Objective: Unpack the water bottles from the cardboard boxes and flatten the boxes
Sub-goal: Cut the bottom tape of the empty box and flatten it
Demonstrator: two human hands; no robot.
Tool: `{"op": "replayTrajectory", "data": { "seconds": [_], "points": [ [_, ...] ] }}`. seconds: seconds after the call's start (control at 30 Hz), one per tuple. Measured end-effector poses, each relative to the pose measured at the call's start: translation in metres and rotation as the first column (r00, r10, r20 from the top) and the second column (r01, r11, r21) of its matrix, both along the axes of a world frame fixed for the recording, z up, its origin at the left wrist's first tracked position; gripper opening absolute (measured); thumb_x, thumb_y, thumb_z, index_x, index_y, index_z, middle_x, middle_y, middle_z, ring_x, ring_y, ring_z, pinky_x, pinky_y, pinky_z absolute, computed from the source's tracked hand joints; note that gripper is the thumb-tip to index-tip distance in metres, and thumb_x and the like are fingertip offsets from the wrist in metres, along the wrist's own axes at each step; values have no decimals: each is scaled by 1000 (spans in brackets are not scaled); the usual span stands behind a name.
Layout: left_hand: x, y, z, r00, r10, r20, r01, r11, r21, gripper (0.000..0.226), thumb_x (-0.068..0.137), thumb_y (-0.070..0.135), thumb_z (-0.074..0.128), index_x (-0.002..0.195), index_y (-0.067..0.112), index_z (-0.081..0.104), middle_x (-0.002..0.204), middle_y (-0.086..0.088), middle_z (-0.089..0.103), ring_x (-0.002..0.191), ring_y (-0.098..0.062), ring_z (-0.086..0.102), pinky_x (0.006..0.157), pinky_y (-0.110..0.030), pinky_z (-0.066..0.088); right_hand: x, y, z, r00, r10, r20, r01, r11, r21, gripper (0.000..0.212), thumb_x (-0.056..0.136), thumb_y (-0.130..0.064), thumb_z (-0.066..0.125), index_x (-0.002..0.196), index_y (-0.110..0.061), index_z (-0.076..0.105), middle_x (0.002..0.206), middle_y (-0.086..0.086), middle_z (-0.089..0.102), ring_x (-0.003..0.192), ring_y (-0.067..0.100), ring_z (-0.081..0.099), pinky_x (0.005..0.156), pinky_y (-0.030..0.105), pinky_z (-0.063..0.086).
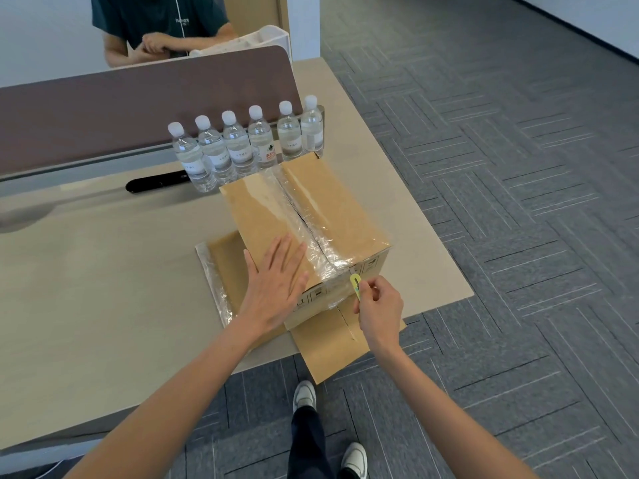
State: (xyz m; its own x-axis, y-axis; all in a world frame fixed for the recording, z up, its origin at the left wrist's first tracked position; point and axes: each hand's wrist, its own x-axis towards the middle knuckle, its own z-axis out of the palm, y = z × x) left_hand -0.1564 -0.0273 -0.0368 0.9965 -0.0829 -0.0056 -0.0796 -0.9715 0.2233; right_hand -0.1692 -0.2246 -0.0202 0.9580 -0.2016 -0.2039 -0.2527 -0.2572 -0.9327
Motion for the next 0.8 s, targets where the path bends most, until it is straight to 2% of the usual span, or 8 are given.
{"op": "replayTrajectory", "data": {
  "seconds": [0.1, 0.2, 0.27, 0.33, 0.5, 0.63, 0.8],
  "points": [
    [0, -1, -3, 1000, 8, 25, -8, 1000, 5, 63, 99, 57, 3, 157, 32, -2, 164, 7, -14, 149, -10, -18, 115, -63, -12, 1, 2, -2, 1000, 1, 13, -1, 1000, -19, 21, 99, -13, 51, 79, -11, 57, 67, 17, 61, 48, 17, 44, 49, 28, 35],
    [0, -3, -6, 999, 15, 42, -15, 1000, -2, 60, 101, 53, 7, 157, 31, 1, 164, 7, -10, 150, -10, -15, 116, -62, -11, 2, 13, -2, 998, 61, 17, -59, 996, -61, 20, 98, -13, 52, 79, -11, 57, 68, 17, 61, 59, 32, 54, 55, 39, 44],
    [0, -3, -7, 999, 18, 42, -18, 1000, -2, 59, 102, 52, 8, 157, 32, 1, 164, 7, -9, 150, -10, -14, 116, -62, -11, 1, 19, -2, 999, 49, 21, -48, 998, -43, 21, 98, -12, 52, 78, -12, 57, 67, 15, 61, 57, 27, 52, 54, 39, 43],
    [0, -2, -7, 999, 31, 36, -30, 999, -10, 59, 101, 51, 5, 157, 33, 2, 164, 7, -10, 150, -11, -14, 115, -60, -14, -2, 21, -5, 998, 50, 22, -50, 998, -23, 21, 98, -12, 51, 77, -13, 55, 66, 15, 60, 51, 20, 45, 50, 32, 37],
    [-1, -3, -1, 999, 18, 43, -17, 1000, -21, 62, 97, 53, -1, 156, 35, 4, 165, 6, -8, 150, -11, -14, 116, -55, -18, -8, 12, -4, 995, 101, 4, -101, 994, -30, 20, 99, -15, 51, 80, -12, 57, 69, 17, 61, 51, 19, 42, 52, 29, 36],
    [-2, -5, 0, 998, 22, 61, -20, 999, -35, 59, 99, 49, 2, 156, 36, 8, 165, 6, -4, 151, -13, -13, 116, -55, -17, -13, 10, 2, 994, 113, -6, -113, 992, -51, 19, 99, -15, 51, 82, -11, 57, 68, 15, 62, 49, 16, 43, 50, 28, 37],
    [-1, -5, -3, 999, 26, 39, -25, 999, -42, 57, 98, 49, 1, 154, 39, 2, 164, 7, -8, 150, -12, -16, 118, -58, -12, -11, 8, 14, 987, 86, -134, -66, 988, 143, 19, 100, -10, 48, 87, 0, 58, 57, 8, 54, 37, 11, 36, 39, 25, 33]
  ]
}}
